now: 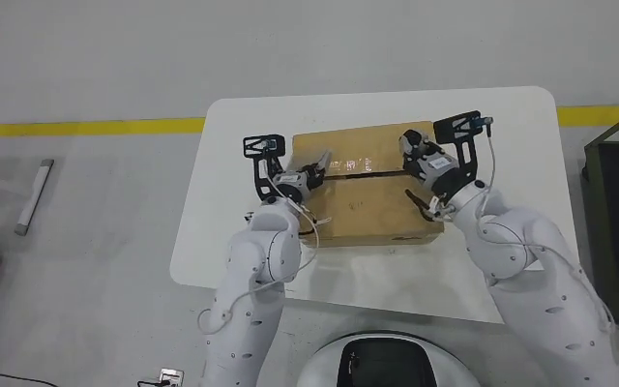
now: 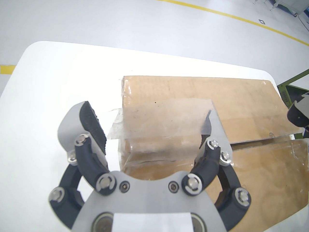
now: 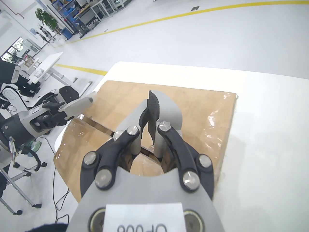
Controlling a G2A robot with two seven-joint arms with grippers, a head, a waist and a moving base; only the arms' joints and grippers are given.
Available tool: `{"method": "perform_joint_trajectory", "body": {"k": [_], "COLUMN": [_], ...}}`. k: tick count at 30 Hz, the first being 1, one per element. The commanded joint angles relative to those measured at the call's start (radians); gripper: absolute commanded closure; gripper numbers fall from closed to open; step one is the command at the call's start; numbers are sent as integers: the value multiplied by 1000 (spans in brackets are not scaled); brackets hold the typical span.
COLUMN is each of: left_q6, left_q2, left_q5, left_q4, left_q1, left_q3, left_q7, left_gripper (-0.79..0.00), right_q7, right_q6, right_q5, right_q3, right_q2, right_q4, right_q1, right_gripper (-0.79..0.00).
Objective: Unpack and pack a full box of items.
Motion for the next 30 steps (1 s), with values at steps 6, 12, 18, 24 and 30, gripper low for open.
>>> {"method": "perform_joint_trajectory", "body": {"k": [6,12,18,24,30], "left_q6": [18,40,66,89,111], "left_q2": [-8,-19,-32,-46,-63], "left_q5": [27,33,43,51,55], "left_q4": [22,46,69,93,115], "left_q1": [-14,-32,-50,-63,-85], "left_q3": [47,93,140,187,233], "left_q7": [4,5,5,-1,-7], "left_gripper": [-785,-785,-785,-785,-785], "right_q7": [1,1,6,9,12], "right_q6": [-26,-61,-95,-123,-151], "right_q5": [27,51,79,107,139], "right_q3": [68,133,188,228,278], "right_q2": [8,18,26,34,43], "right_q4": [4,20,31,37,38], "right_q1": [-15,-29,-46,-65,-88], "right_gripper": [0,0,0,0,0]}}
